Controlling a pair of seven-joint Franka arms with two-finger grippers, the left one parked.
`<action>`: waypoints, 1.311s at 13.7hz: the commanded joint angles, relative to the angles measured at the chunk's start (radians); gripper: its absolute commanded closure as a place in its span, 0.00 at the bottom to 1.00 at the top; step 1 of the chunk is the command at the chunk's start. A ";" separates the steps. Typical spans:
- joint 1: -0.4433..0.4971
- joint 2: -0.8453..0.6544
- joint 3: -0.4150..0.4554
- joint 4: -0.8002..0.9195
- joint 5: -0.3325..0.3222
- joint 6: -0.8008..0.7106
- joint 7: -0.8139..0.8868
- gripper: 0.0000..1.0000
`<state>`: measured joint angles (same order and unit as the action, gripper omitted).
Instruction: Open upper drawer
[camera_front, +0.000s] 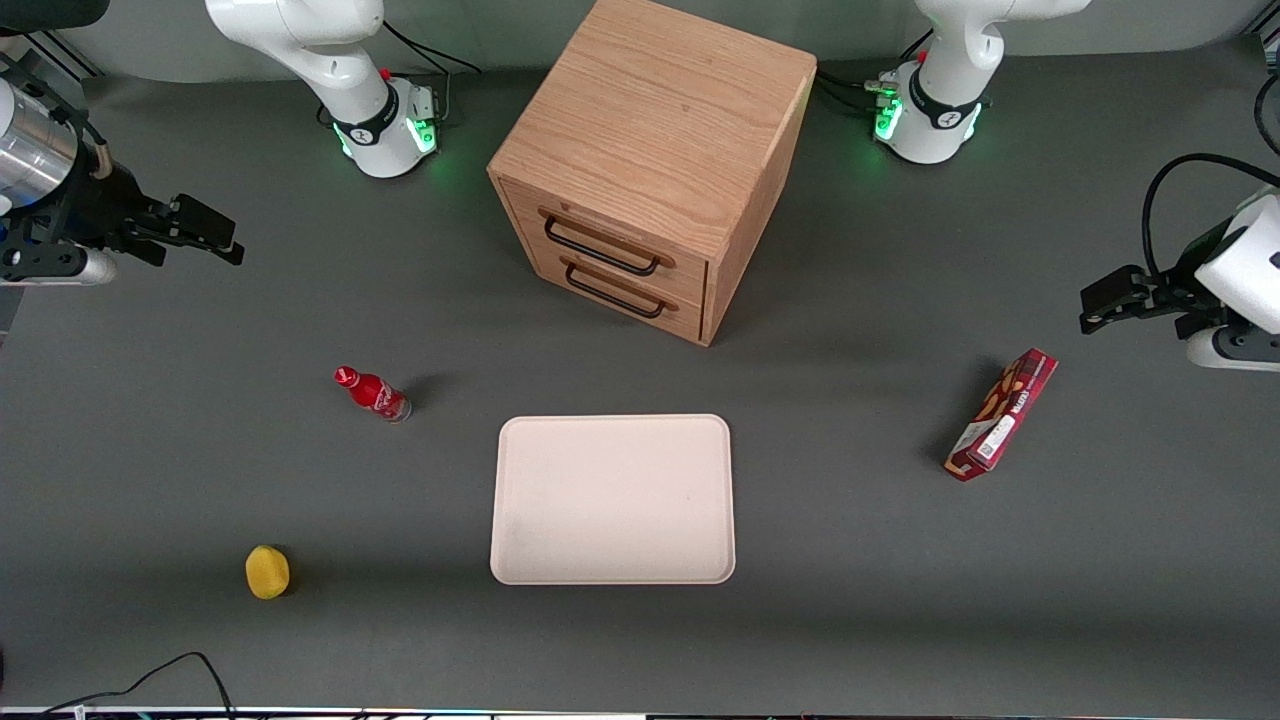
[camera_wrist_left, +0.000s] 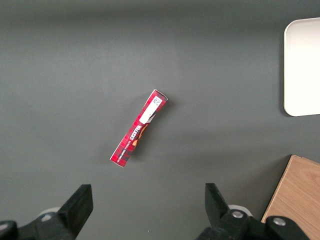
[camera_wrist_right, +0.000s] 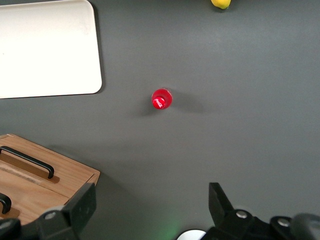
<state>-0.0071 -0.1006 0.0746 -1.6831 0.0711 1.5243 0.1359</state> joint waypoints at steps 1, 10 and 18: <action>0.007 0.012 -0.003 0.017 0.009 -0.027 -0.016 0.00; 0.022 0.209 0.240 0.196 0.027 -0.056 0.002 0.00; 0.039 0.321 0.402 0.301 0.027 -0.118 -0.007 0.00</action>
<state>0.0252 0.1759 0.4525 -1.4520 0.0889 1.4434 0.1364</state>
